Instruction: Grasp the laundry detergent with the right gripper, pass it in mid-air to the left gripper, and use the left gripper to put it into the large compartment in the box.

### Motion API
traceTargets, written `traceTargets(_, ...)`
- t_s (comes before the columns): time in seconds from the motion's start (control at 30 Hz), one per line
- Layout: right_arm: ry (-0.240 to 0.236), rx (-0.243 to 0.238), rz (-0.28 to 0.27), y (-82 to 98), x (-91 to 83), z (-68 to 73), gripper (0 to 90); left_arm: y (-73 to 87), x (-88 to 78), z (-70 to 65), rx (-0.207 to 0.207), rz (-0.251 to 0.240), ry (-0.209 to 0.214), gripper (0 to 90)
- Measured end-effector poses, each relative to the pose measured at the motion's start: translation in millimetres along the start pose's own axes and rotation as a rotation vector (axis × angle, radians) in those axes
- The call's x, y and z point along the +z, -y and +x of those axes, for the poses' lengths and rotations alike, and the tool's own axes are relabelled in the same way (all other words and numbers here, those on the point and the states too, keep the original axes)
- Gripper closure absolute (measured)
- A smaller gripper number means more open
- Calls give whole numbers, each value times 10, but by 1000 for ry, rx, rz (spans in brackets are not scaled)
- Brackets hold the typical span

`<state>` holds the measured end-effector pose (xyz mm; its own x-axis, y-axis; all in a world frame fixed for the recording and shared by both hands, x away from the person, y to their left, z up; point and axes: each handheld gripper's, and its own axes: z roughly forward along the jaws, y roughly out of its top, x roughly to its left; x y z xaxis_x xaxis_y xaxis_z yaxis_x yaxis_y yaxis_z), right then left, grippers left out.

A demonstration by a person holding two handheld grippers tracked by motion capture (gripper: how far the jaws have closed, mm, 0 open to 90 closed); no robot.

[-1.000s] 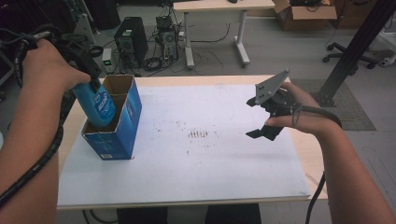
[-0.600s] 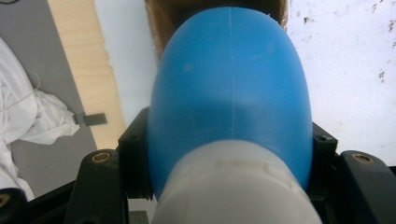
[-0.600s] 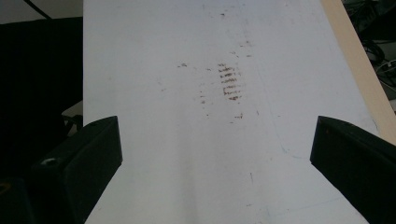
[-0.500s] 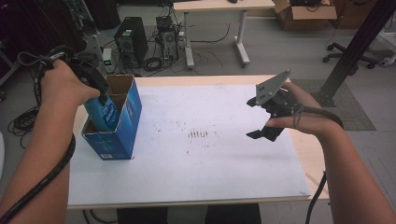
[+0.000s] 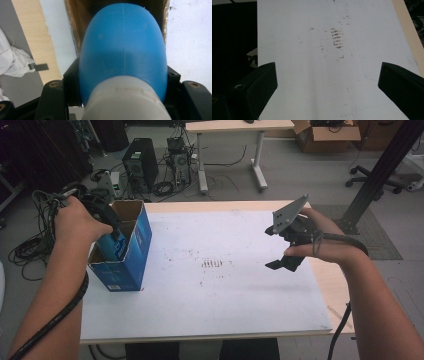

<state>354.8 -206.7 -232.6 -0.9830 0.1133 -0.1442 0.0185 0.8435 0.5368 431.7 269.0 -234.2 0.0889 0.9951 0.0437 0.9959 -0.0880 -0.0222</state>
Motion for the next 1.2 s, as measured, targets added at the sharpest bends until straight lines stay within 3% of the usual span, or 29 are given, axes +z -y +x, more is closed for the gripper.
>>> traceTargets(0.37, -2, -14, 12, -39, -21, 10, 25, -15, 190, 3, -15, -4, -3, 381)
traceTargets(0.57, -15, -16, 44, -40, -20, -9, 25, -19, 292, 5, -15, -2, 0, 381)
traceTargets(0.87, -59, 8, 151, -10, 38, -60, 28, -26, 378, 1, -14, 5, -5, 380)
traceTargets(1.2, -71, 9, 161, -2, 94, -59, 29, -42, 454, -6, -10, 5, 1, 380)
